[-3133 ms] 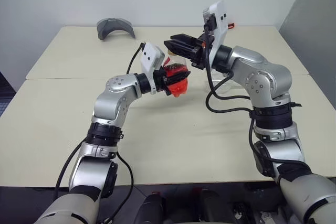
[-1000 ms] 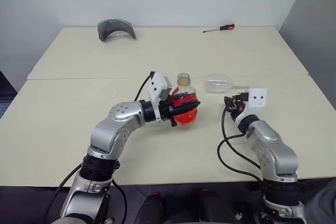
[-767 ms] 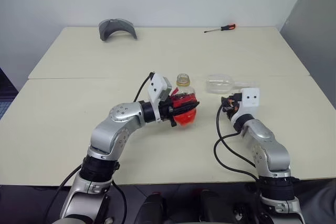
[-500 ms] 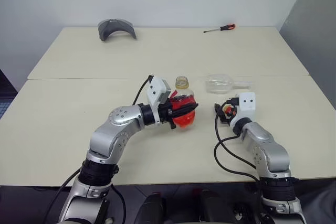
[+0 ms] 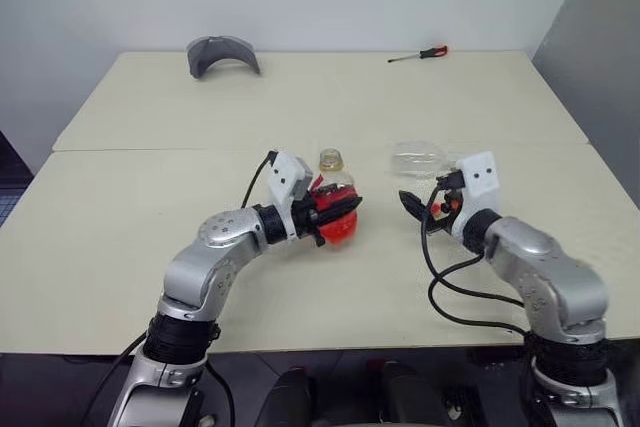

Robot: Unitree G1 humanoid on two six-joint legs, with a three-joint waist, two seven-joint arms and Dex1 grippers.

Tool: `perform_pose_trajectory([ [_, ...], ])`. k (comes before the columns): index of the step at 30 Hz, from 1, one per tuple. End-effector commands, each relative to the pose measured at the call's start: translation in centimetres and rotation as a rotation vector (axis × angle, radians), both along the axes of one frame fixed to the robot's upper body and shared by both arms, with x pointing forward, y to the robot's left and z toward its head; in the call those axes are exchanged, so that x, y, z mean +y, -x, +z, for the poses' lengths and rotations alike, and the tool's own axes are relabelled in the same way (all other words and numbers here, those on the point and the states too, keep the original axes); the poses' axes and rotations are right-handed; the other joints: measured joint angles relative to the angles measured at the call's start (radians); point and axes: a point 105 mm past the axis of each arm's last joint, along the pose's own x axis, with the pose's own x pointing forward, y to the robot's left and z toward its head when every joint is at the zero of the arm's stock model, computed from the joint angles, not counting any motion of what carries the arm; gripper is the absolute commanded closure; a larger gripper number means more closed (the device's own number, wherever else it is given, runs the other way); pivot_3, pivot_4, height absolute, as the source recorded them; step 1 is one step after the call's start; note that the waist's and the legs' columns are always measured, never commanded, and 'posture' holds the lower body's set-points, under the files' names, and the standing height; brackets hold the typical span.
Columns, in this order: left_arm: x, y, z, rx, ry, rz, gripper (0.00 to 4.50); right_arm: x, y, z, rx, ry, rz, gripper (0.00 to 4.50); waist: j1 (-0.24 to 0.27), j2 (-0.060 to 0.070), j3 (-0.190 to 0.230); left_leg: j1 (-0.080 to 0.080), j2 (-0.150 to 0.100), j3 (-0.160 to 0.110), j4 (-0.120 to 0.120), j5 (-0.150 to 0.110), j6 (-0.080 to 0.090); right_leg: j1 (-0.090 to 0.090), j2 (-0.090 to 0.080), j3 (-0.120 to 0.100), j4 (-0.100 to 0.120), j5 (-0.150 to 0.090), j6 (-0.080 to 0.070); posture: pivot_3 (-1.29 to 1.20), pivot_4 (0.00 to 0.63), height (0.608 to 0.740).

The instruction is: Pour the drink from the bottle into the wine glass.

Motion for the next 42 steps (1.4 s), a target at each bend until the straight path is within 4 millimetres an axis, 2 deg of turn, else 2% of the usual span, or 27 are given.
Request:
perform_pose_trajectory([
  [1, 3.0, -2.7, 1.2, -0.056, 0.030, 0.226, 3.25, 2.9, 2.8, 2.6, -0.055, 0.015, 0.282, 0.00, 0.000, 0.000, 0.000, 0.000, 0.000, 0.000, 0.000, 0.000, 0.000, 0.000, 0.000, 0.000, 0.000, 0.000, 0.000, 0.00, 0.150, 0.740],
  [4, 6.8, -5.6, 2.1, -0.113, 0.058, 0.502, 3.25, 4.7, 2.6, 4.1, -0.119, 0.011, 0.393, 0.00, -0.003, 0.000, 0.000, 0.001, 0.000, -0.001, 0.000, 0.000, 0.000, 0.001, 0.000, -0.001, 0.000, 0.000, 0.000, 0.00, 0.150, 0.740],
  [6, 8.4, -6.5, 2.5, -0.143, 0.066, 0.607, 3.26, 5.5, 1.9, 4.4, -0.146, 0.009, 0.405, 0.00, -0.002, -0.001, 0.000, 0.000, 0.000, -0.001, 0.000, 0.000, 0.000, 0.000, 0.000, -0.001, 0.000, 0.000, 0.000, 0.00, 0.150, 0.740],
  [10, 11.0, -7.7, 3.0, -0.191, 0.077, 0.746, 3.26, 7.4, 0.3, 4.8, -0.186, -0.015, 0.425, 0.00, 0.000, -0.001, 0.000, 0.000, 0.000, 0.000, 0.000, 0.000, -0.001, 0.000, -0.001, 0.000, -0.001, 0.000, 0.000, 0.00, 0.150, 0.740],
  [15, 13.6, -9.1, 3.3, -0.225, 0.132, 0.900, 3.26, 9.4, -0.4, 5.1, -0.226, -0.024, 0.473, 0.00, 0.001, -0.001, 0.000, -0.001, -0.001, -0.001, 0.001, 0.002, -0.004, 0.000, -0.001, -0.001, -0.001, 0.000, 0.000, 0.00, 0.150, 0.740],
  [21, 14.7, -9.5, 1.9, -0.245, 0.099, 0.980, 3.26, 10.1, -1.0, 5.2, -0.241, -0.046, 0.469, 0.00, 0.001, -0.002, -0.001, -0.001, -0.001, -0.001, 0.001, 0.002, -0.004, -0.001, -0.002, -0.001, 0.000, 0.000, 0.000, 0.00, 0.150, 0.740],
  [25, 15.3, -9.5, 0.2, -0.226, 0.081, 1.027, 3.26, 10.1, -1.3, 5.5, -0.245, -0.057, 0.455, 0.00, 0.000, -0.002, -0.001, -0.001, -0.001, -0.001, 0.001, 0.002, -0.004, -0.002, -0.002, -0.001, 0.000, 0.000, 0.000, 0.00, 0.150, 0.740],
  [33, 15.1, -9.7, -1.7, -0.178, 0.040, 1.034, 3.26, 9.5, -1.8, 5.7, -0.255, -0.052, 0.422, 0.00, 0.000, -0.002, -0.001, -0.001, -0.001, -0.001, 0.001, 0.002, -0.004, -0.002, -0.002, -0.001, 0.001, 0.000, 0.000, 0.00, 0.150, 0.740],
  [42, 15.2, -9.2, -1.9, -0.178, 0.043, 1.039, 0.31, 9.2, -2.1, 5.6, -0.257, -0.047, 0.413, 0.00, 0.000, -0.002, -0.001, -0.001, -0.001, 0.000, 0.001, 0.002, -0.004, -0.002, -0.002, -0.001, 0.001, 0.000, 0.000, 0.00, 0.150, 0.740],
])
